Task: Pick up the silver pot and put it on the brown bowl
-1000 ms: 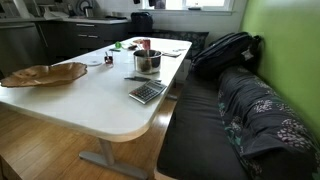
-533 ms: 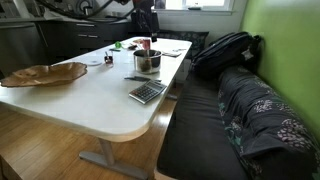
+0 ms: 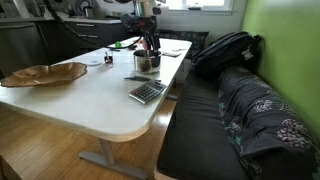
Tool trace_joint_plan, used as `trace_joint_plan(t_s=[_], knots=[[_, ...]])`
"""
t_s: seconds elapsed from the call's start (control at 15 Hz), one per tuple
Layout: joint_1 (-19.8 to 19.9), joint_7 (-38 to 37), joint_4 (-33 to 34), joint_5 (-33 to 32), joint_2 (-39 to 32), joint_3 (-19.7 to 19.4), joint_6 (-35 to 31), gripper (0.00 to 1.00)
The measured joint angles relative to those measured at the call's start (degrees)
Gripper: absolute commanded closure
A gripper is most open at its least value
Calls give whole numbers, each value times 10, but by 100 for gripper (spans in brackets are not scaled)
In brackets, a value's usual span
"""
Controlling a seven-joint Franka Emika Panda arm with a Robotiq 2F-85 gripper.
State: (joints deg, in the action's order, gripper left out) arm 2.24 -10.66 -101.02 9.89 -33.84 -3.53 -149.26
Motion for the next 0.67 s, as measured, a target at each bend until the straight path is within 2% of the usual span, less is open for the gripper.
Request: trace_joint_plan(t_s=[0.27,0.67], knots=[[3,0,2,3,1,2,0,0],[-2,-30,45,16,-47,23,31,0]])
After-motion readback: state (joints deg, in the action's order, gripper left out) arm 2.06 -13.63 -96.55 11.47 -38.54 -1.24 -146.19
